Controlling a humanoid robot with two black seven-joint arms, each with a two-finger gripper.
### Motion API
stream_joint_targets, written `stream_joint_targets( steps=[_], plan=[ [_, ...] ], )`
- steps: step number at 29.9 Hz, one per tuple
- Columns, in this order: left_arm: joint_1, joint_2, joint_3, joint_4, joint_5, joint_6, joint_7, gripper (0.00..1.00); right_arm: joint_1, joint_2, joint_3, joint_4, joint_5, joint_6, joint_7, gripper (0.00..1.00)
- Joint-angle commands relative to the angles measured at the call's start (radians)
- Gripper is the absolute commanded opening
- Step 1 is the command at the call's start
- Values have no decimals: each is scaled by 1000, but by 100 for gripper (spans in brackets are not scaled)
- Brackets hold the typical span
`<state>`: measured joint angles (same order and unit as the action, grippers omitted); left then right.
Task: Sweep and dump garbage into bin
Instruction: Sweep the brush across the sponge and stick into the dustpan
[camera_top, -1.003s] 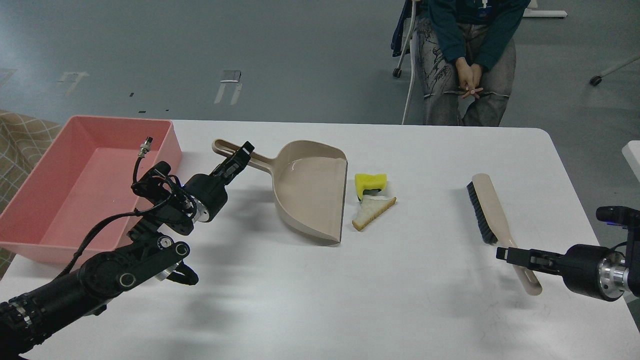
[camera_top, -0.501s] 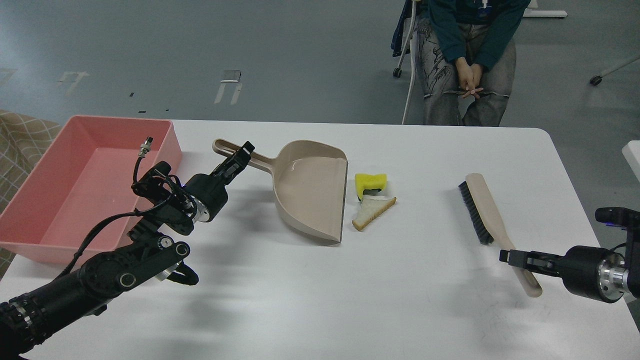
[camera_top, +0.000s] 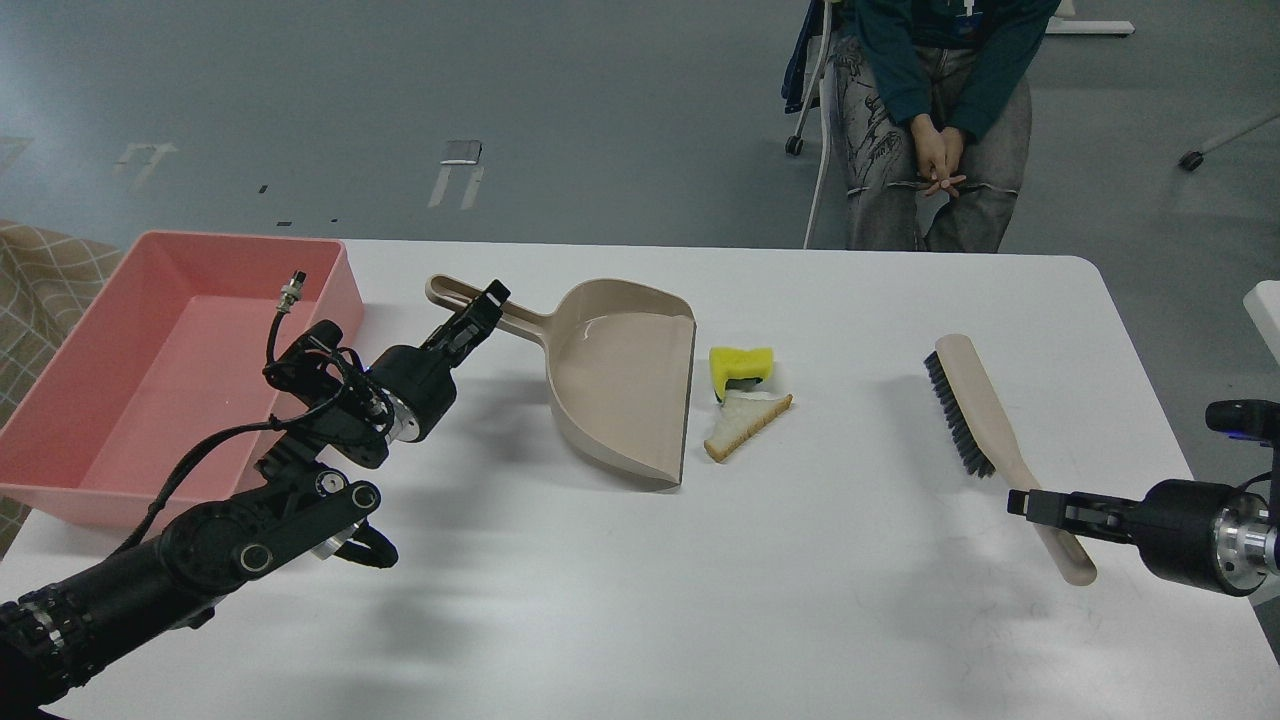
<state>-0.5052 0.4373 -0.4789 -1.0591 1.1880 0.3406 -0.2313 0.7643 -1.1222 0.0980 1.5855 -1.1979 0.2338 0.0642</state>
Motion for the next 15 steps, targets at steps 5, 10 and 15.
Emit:
stream_joint_targets(
  steps=[5, 10, 15],
  plan=[
    [1, -6, 0, 1, 10, 11, 0, 0, 29, 8, -1, -4, 1, 1, -46, 0],
    [11, -5, 0, -1, 33, 25, 0, 0, 26, 47, -6, -22, 6, 2, -63, 0],
    [13, -8, 0, 1, 35, 46, -5, 0, 26, 133, -6, -81, 9, 19, -75, 0]
  ],
)
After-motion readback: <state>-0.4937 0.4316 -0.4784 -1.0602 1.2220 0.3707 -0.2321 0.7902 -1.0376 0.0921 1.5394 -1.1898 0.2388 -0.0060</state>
